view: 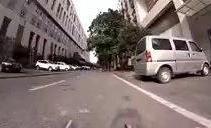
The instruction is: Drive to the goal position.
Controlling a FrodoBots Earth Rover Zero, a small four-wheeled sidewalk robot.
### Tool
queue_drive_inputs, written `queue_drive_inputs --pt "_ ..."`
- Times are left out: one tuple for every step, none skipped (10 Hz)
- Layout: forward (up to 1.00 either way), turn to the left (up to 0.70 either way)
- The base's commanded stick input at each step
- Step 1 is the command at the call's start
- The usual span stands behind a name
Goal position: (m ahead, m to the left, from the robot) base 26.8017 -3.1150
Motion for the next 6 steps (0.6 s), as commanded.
queue_drive_inputs --pt "0.7 -0.01" --pt "0.7 0.0" --pt "0.7 0.0" --pt "0.7 0.0" --pt "0.7 0.0" --pt "0.7 0.0"
